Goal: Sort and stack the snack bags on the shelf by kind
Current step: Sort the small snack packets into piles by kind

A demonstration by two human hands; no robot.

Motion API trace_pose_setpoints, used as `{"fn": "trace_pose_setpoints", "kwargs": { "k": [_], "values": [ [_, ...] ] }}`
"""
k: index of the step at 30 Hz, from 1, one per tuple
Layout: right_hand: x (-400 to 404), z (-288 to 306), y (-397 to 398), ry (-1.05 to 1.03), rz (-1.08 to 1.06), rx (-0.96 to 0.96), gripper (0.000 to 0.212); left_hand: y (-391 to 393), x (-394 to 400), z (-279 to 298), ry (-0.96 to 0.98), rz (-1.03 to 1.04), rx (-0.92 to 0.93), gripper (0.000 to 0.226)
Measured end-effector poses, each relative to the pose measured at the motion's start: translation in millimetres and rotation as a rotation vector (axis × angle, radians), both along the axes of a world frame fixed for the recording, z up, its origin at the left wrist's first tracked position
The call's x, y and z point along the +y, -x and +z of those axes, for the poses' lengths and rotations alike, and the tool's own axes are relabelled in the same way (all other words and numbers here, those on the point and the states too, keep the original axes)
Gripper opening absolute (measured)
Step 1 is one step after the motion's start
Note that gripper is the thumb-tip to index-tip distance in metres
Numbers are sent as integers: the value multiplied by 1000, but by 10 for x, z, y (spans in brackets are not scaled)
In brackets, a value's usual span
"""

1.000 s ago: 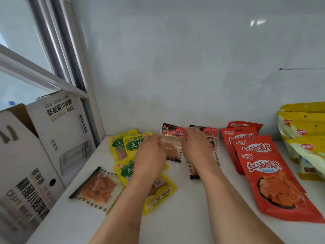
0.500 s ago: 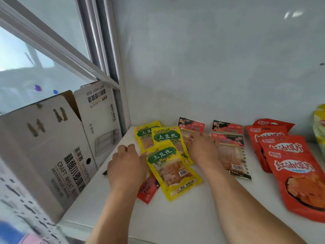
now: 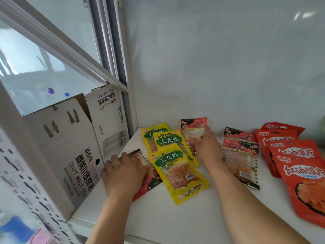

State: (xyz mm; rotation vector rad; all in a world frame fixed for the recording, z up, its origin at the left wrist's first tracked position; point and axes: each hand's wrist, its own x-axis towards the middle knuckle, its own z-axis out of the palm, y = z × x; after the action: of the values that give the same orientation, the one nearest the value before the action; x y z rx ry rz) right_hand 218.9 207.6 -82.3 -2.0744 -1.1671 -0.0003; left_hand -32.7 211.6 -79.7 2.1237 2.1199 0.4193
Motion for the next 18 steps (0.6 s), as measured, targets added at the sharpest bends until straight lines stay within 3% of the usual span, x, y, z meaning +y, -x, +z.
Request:
{"fn": "trace_pose_setpoints", "kwargs": {
  "k": [4, 9, 12, 15, 18],
  "values": [
    [43, 45, -21, -160, 35, 169, 69, -1, 38, -4, -55, -110, 33, 60],
    [-15, 139, -81, -297, 67, 343, 65, -9, 36, -11, 16, -101, 32, 67],
    [-74, 196, -40, -297, 69, 256, 44, -8, 41, 55, 8, -93, 82, 63],
    [-117, 225, 12, -264, 73, 198, 48, -3, 81, 122, 10, -84, 86, 64],
    [-154, 261, 49, -270, 71, 165, 41, 20, 138, 124, -1, -272, 37, 53]
  ]
}}
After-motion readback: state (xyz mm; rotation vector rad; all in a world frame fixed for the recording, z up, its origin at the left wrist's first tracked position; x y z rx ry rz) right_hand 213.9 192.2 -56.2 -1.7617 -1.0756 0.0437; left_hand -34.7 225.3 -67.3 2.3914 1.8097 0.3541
